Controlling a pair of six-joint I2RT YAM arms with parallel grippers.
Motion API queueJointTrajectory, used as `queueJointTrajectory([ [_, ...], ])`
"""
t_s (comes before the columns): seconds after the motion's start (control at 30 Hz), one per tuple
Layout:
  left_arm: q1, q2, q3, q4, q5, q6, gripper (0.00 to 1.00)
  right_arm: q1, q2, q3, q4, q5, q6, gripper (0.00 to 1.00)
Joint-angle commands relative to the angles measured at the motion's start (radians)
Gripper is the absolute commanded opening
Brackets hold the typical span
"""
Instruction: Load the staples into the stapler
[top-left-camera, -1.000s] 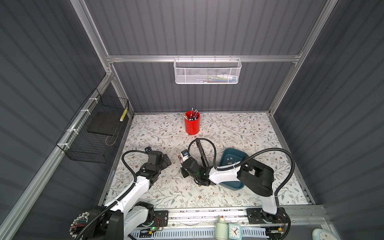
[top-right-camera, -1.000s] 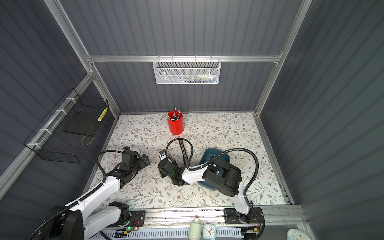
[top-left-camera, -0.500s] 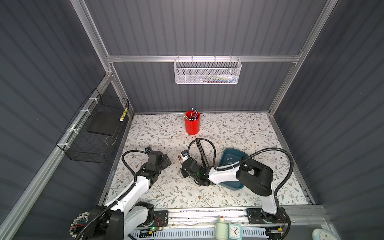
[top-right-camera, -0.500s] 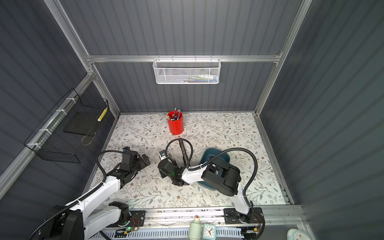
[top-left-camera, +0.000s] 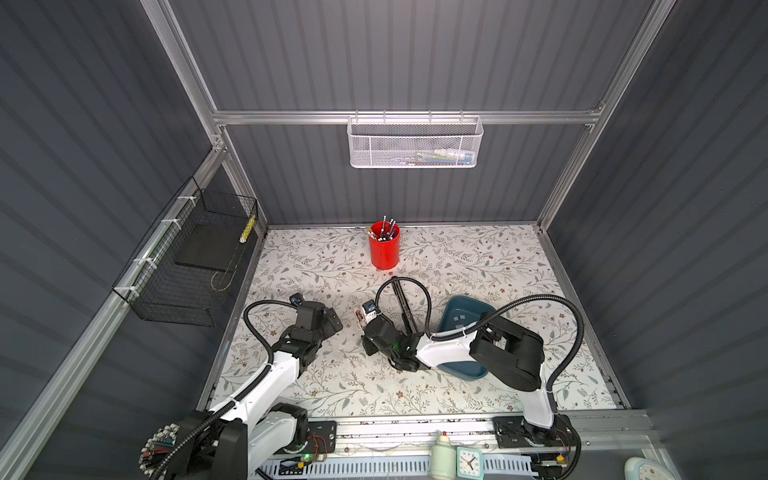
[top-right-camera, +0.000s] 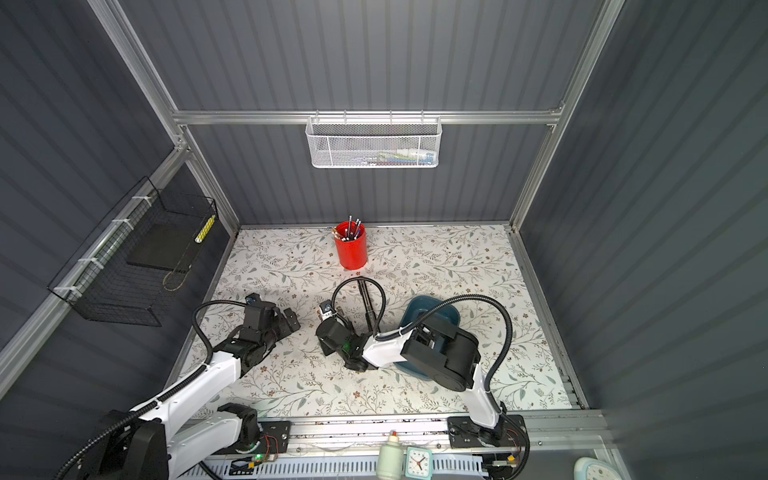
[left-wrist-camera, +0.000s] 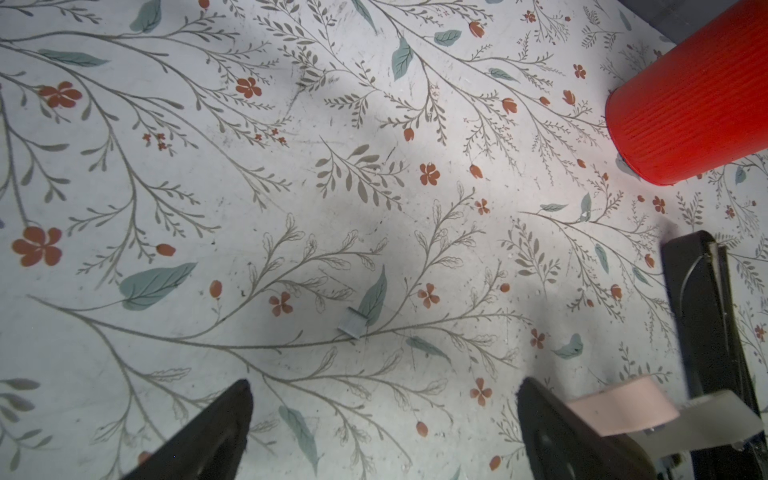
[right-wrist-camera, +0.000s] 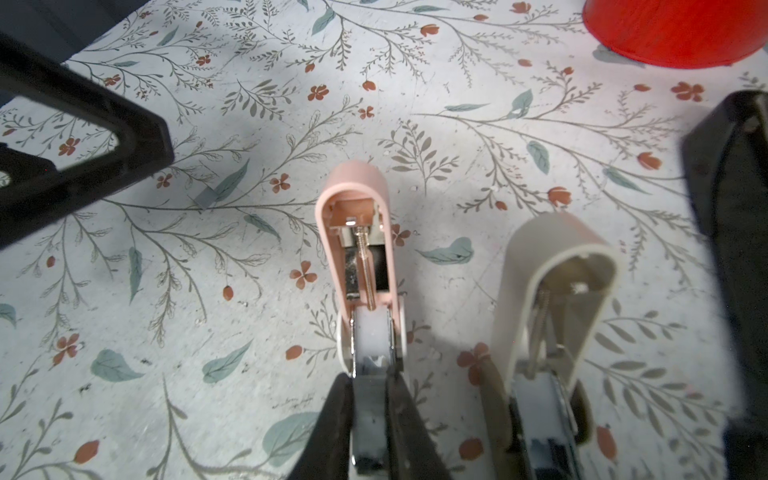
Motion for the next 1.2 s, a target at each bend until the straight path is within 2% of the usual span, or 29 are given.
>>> queueJointTrajectory([
  [0.0, 0.004, 0.002, 0.027, -0.007, -0.018, 0.004, 1.0, -0.003, -0.013, 0.013, 0.009, 0.001, -0.022, 0.19],
  [0.3, 0.005, -0.016, 0.03, -0.019, -0.025, 0.009, 1.0, -0.005, -0.026, -0.008, 0.09, -0.02, -0.115, 0.2],
  [1.17, 0.005, 0.002, 0.032, -0.011, -0.034, 0.011, 1.0, -0.036, -0.023, -0.063, 0.159, -0.068, -0.114, 0.19],
])
